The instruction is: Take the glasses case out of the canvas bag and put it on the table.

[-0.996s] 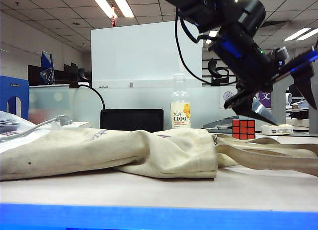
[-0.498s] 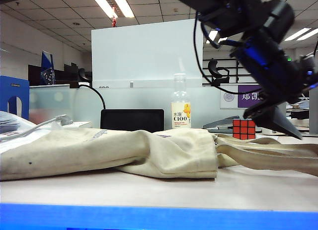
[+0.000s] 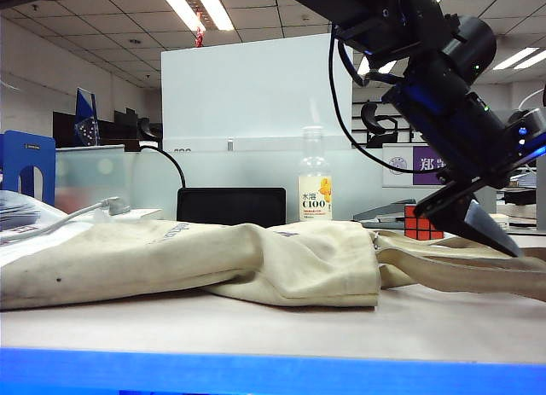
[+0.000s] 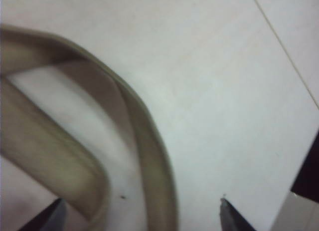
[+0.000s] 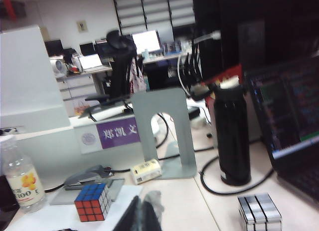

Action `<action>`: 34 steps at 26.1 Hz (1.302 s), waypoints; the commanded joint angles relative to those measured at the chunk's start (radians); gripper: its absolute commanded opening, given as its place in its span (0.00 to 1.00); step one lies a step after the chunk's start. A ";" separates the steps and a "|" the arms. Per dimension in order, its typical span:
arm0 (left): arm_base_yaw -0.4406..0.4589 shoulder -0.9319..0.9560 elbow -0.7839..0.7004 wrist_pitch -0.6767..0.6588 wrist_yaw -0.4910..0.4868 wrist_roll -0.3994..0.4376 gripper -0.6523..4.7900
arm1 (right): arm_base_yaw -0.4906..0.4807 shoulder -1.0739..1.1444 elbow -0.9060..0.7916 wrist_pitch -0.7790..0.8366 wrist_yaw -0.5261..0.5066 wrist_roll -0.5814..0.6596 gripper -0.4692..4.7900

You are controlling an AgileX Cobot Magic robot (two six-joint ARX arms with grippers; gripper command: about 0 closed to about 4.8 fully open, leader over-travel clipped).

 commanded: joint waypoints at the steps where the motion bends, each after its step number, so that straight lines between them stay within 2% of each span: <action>1: -0.006 -0.002 0.003 0.005 0.143 0.015 0.85 | 0.043 -0.002 -0.002 -0.034 0.004 -0.068 0.08; 3: -0.011 -0.002 0.002 -0.017 0.211 0.016 0.85 | 0.071 -0.002 -0.002 -0.055 0.040 -0.076 0.08; 4: -0.019 -0.002 0.002 -0.046 0.208 0.036 0.86 | 0.086 -0.002 -0.002 -0.058 0.074 -0.076 0.08; 6: -0.034 -0.002 0.002 -0.108 0.129 0.119 0.86 | 0.103 -0.002 -0.002 -0.056 0.127 -0.076 0.08; 8: -0.039 -0.001 -0.002 -0.133 0.052 0.142 0.85 | 0.109 -0.002 -0.002 -0.056 0.130 -0.076 0.08; 12: -0.039 0.016 -0.014 -0.172 -0.014 0.185 0.85 | 0.114 -0.002 -0.002 -0.056 0.130 -0.076 0.08; 16: -0.035 0.039 -0.016 -0.183 -0.066 0.187 0.85 | 0.114 -0.002 -0.002 -0.056 0.129 -0.076 0.08; 19: -0.036 0.052 -0.016 -0.169 -0.070 0.187 0.83 | 0.114 -0.002 -0.002 -0.056 0.129 -0.076 0.08; 21: -0.036 0.055 -0.016 -0.156 -0.068 0.187 0.72 | 0.114 -0.002 -0.002 -0.056 0.129 -0.076 0.08; 23: -0.037 0.055 -0.015 -0.146 -0.066 0.187 0.49 | 0.114 -0.002 -0.002 -0.056 0.127 -0.076 0.08; 24: -0.037 0.055 -0.013 -0.141 -0.052 0.187 0.31 | 0.114 -0.002 -0.002 -0.056 0.127 -0.076 0.08; 25: -0.036 0.054 -0.013 -0.136 -0.041 0.188 0.19 | 0.114 -0.002 -0.002 -0.056 0.127 -0.076 0.08; 26: -0.036 0.054 -0.012 -0.135 -0.030 0.187 0.10 | 0.114 -0.002 -0.002 -0.056 0.127 -0.076 0.08; 34: -0.013 0.022 -0.012 -0.144 0.004 0.190 0.11 | 0.115 -0.002 -0.002 -0.055 0.121 -0.074 0.08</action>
